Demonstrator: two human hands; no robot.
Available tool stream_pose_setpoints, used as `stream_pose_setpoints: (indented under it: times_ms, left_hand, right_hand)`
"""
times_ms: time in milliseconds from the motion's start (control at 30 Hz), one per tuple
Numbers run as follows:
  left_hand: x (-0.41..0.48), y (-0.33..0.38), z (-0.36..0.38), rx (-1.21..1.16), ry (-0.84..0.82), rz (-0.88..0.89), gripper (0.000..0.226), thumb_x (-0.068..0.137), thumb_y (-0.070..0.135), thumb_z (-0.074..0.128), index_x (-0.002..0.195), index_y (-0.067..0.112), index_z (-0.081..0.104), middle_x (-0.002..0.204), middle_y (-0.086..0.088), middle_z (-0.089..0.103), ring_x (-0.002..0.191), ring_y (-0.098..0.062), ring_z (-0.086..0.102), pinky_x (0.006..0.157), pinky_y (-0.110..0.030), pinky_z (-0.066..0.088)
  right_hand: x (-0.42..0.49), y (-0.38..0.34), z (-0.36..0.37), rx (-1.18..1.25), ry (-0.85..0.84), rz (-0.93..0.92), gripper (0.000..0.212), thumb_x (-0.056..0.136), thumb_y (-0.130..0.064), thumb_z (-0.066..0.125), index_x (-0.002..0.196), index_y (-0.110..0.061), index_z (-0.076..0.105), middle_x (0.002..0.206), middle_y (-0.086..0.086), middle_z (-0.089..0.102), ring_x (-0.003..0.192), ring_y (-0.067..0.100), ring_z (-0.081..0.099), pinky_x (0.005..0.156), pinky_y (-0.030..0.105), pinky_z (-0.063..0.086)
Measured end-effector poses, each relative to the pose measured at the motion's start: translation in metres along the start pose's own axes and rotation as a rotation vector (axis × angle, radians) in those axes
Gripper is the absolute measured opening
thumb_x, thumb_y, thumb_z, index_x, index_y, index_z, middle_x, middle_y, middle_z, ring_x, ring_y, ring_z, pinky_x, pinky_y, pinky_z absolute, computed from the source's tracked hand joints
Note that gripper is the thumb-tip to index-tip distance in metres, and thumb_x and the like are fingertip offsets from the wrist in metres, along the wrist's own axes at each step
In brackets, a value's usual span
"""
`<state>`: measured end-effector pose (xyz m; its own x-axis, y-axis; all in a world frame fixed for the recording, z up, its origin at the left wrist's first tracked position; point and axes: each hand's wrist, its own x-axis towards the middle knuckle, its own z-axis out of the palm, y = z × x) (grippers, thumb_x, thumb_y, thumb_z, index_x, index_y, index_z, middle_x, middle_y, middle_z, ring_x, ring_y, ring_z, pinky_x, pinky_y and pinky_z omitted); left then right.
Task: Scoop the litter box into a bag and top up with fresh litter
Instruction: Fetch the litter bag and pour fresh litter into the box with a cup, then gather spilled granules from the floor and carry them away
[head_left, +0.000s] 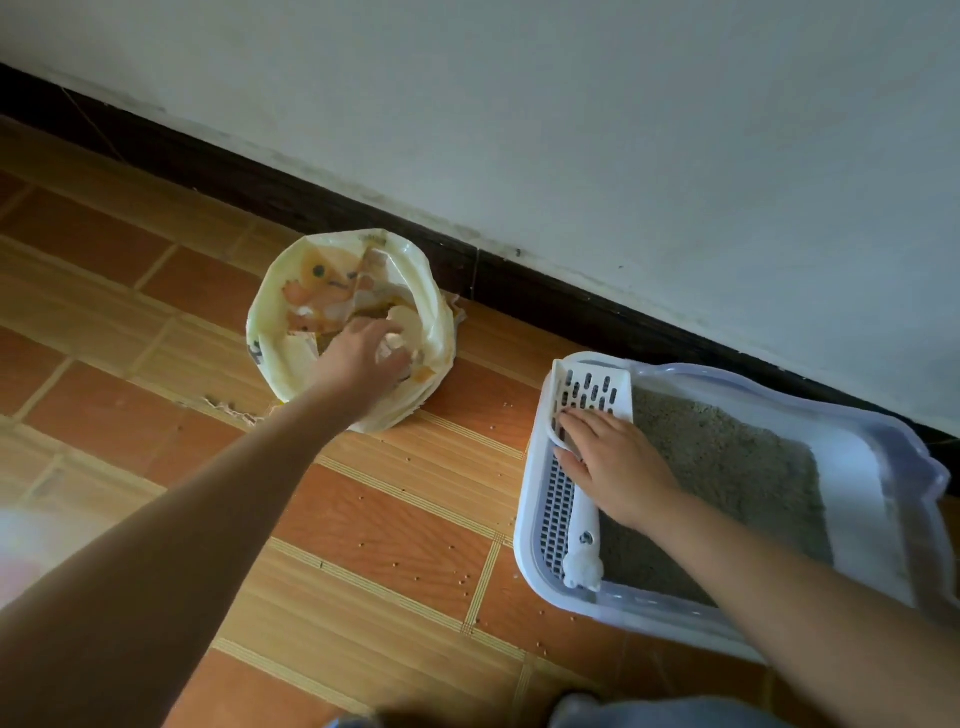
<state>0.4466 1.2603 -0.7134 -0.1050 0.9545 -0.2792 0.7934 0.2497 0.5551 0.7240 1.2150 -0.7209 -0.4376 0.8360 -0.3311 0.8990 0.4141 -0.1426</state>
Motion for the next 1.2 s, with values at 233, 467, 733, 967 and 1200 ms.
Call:
stream_pose_setpoints:
  times_ms: [233,467,733,967,1200]
  left_hand:
    - [-0.048,-0.004,0.000,0.136,-0.031,0.062,0.042,0.092,0.043,0.048,0.126,0.020,0.054,0.133,-0.003,0.049,0.117,-0.026,0.050,0.091,-0.038,0.043]
    - [-0.064,0.006,0.001,0.264,0.005,-0.013,0.046,0.089,0.019,0.053,0.134,0.018,0.047,0.131,-0.008,0.051,0.122,-0.029,0.045,0.104,-0.039,0.029]
    - [-0.091,0.028,0.013,0.324,0.047,-0.138,0.056,0.085,0.008,0.053,0.139,0.015,0.038,0.144,-0.007,0.038,0.139,-0.026,0.022,0.115,-0.042,0.011]
    - [-0.107,0.049,0.023,0.296,0.020,-0.215,0.064,0.085,0.008,0.054,0.143,0.013,0.029,0.152,-0.009,0.023,0.144,-0.028,0.008,0.118,-0.045,0.008]
    - [-0.165,0.086,0.025,0.155,0.096,-0.215,0.053,0.090,0.020,0.053,0.141,0.018,0.038,0.147,-0.005,0.038,0.136,-0.026,0.031,0.113,-0.041,0.020]
  right_hand:
    - [0.008,-0.009,-0.010,-0.055,-0.128,0.048,0.043,0.100,-0.033,0.032,0.138,-0.014,0.038,0.143,0.002,0.042,0.132,0.017,0.038,0.111,0.033,0.031]
    - [0.005,-0.017,-0.012,-0.019,-0.190,0.065,0.048,0.099,-0.032,0.037,0.142,-0.010,0.033,0.145,0.005,0.041,0.131,0.019,0.040,0.109,0.035,0.035]
    - [-0.008,-0.011,-0.008,-0.043,-0.242,0.010,0.058,0.098,-0.029,0.039,0.147,-0.005,0.020,0.153,0.011,0.027,0.141,0.022,0.025,0.117,0.034,0.020]
    - [-0.031,-0.001,-0.019,0.036,-0.163,0.009,0.048,0.096,-0.021,0.046,0.140,-0.005,0.034,0.144,0.011,0.039,0.135,0.023,0.033,0.112,0.035,0.031]
    - [-0.065,0.001,-0.056,0.098,-0.020,-0.027,0.048,0.098,-0.023,0.041,0.141,-0.003,0.034,0.143,0.012,0.040,0.133,0.025,0.034,0.107,0.033,0.033]
